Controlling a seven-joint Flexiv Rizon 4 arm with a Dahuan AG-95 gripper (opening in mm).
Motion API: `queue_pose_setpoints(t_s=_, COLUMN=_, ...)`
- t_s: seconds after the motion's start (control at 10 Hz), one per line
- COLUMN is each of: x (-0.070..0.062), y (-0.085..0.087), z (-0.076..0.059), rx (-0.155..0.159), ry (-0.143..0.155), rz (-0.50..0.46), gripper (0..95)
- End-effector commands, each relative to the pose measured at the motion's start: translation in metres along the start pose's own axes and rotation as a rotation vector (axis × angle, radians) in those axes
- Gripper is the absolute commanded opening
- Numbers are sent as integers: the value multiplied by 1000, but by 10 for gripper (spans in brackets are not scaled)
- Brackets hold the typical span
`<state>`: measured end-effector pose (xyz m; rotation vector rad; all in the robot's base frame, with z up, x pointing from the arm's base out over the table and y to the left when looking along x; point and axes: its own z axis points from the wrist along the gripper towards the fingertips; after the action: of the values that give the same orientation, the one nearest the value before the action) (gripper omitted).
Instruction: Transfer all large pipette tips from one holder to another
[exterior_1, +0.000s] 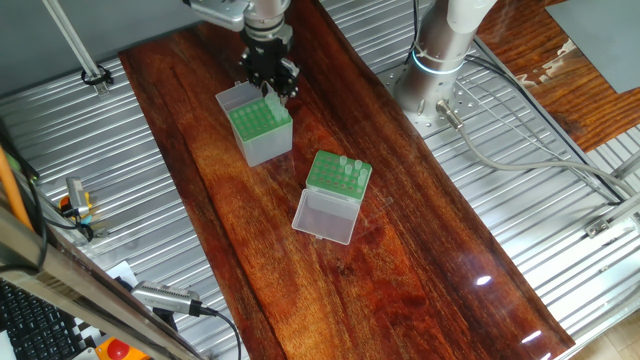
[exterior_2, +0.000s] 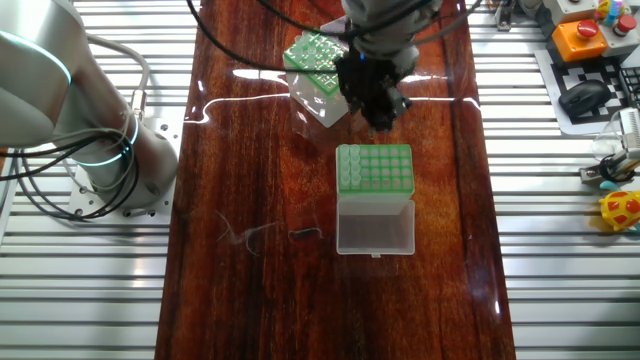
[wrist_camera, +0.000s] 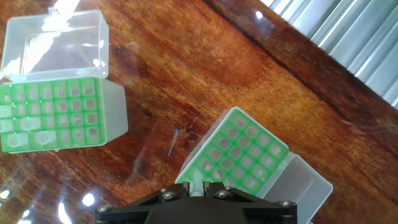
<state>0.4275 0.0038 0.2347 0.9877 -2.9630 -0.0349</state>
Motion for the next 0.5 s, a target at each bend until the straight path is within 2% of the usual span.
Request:
queue_pose_setpoints(t_s=0.1, x=-46, y=55, z=-12, rx=-5, ry=23, rz=60, gripper=190)
queue_pose_setpoints(t_s=0.2, x=-52, y=66, z=-15, rx=-12, ry=33, rz=102, gripper=190)
queue_pose_setpoints(t_s=0.3, x=-52, y=66, z=-15, rx=-16, ry=34, rz=111, gripper=190)
queue_pose_setpoints(t_s=0.5, x=-52, y=66, z=-15, rx=-49, ry=36, rz=86, gripper=190)
